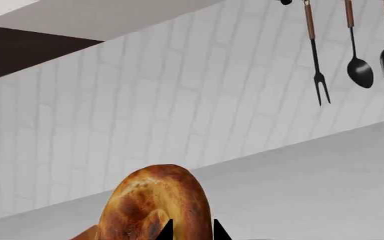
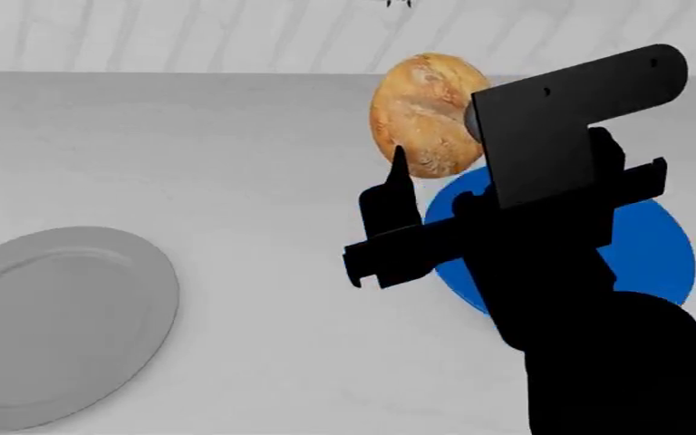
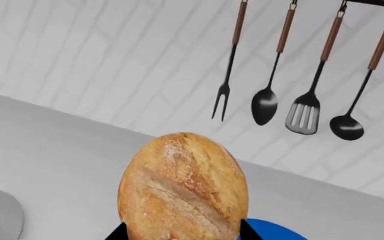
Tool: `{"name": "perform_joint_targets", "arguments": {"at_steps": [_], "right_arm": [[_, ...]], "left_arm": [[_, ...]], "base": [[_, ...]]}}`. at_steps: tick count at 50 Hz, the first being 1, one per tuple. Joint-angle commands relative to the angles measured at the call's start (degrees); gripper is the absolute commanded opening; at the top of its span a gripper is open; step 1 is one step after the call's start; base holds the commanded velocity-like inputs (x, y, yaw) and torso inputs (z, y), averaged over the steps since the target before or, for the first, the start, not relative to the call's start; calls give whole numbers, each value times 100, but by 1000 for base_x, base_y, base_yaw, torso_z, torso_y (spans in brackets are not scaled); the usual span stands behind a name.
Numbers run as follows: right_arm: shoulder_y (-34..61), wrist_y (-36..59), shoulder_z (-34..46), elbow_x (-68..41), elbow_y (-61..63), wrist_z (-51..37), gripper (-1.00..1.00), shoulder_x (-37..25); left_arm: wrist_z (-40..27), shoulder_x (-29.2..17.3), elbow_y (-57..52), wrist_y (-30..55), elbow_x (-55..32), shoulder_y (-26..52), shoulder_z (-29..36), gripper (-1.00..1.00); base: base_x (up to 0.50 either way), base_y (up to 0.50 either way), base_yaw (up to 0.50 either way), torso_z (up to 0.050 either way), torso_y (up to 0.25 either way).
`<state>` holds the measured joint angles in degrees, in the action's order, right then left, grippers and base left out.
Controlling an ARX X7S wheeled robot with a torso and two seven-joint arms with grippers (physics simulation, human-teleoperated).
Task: Place all breads on the cutting board.
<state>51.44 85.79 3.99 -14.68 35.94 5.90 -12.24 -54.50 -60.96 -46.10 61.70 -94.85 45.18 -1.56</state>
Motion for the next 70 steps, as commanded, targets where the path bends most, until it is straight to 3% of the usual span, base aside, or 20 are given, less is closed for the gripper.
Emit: {"name": "perform_joint_targets", "arguments": {"at_steps": [1, 70], "right_arm": [[69, 152, 38, -48, 183, 15, -100, -10], [200, 259, -195, -1307, 185, -724, -100, -159]], "left_arm": [[-89, -45, -39, -52, -143, 109, -10, -100], [-76, 106, 58, -6, 54, 341, 406, -100]], "base": [[0, 500, 0, 0, 0], [0, 500, 0, 0, 0]]}}
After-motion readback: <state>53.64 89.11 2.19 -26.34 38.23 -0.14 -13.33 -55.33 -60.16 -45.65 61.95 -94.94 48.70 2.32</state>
